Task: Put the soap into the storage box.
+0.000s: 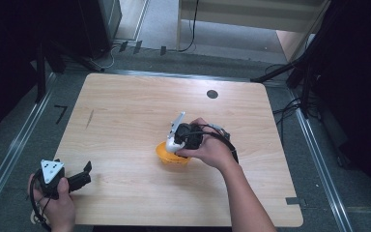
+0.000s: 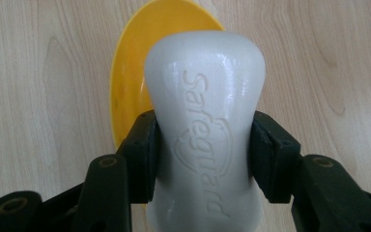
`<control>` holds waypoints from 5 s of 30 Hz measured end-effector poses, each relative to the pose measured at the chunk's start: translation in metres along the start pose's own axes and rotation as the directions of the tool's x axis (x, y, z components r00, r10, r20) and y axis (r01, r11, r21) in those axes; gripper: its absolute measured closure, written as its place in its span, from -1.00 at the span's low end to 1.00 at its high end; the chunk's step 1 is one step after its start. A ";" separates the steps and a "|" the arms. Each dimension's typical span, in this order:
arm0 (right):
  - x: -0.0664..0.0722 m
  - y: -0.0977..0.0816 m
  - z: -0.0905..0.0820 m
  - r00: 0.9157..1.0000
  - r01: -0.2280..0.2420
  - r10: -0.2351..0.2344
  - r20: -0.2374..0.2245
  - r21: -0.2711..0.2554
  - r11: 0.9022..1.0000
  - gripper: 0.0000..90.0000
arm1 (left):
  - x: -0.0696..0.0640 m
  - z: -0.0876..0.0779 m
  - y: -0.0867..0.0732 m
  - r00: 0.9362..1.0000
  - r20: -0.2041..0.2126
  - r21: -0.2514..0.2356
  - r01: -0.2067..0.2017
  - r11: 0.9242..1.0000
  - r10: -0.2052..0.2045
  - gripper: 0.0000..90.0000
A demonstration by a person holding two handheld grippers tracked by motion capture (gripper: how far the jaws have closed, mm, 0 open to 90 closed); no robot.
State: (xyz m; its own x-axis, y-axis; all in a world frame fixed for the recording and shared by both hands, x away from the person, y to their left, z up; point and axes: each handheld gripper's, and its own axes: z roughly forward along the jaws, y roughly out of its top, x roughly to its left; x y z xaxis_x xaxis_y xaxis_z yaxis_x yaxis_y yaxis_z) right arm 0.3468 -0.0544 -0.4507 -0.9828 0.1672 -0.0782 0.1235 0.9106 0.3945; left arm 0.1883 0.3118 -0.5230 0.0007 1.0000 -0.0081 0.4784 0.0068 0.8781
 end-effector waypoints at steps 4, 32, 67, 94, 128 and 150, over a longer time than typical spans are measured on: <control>0.000 0.003 0.003 1.000 0.003 -0.003 -0.006 0.005 1.000 0.13 | 0.000 0.000 0.000 1.000 0.000 0.001 0.001 1.000 -0.001 -1.00; 0.000 0.005 0.019 0.999 0.040 -0.038 -0.025 0.042 0.998 0.01 | 0.001 0.000 0.000 1.000 0.004 0.001 0.006 1.000 -0.006 -1.00; -0.004 -0.103 -0.026 0.886 -0.412 0.454 0.093 -0.291 0.864 -1.00 | 0.000 -0.001 0.000 1.000 -0.002 -0.004 -0.004 1.000 0.004 -1.00; 0.025 -0.193 -0.021 0.758 -0.534 0.643 0.111 -0.461 0.709 -1.00 | -0.001 -0.001 0.000 1.000 -0.004 -0.005 -0.006 1.000 0.006 -1.00; 0.071 -0.289 -0.024 0.639 -0.605 0.764 0.089 -0.555 0.571 -1.00 | 0.000 -0.001 0.000 1.000 0.001 -0.008 0.000 1.000 0.000 -1.00; 0.101 -0.361 -0.053 0.518 -0.608 0.853 0.062 -0.676 0.418 -1.00 | 0.001 -0.001 -0.001 1.000 0.009 -0.012 0.007 1.000 -0.007 -1.00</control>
State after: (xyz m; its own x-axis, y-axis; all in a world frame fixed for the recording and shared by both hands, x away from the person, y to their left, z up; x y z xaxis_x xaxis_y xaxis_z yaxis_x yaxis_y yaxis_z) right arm 0.1957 -0.3861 -0.5525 -0.3950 0.8869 0.2395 0.5561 0.0234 0.8308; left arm 0.1870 0.3128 -0.5229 0.0047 0.9998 -0.0186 0.4676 0.0142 0.8838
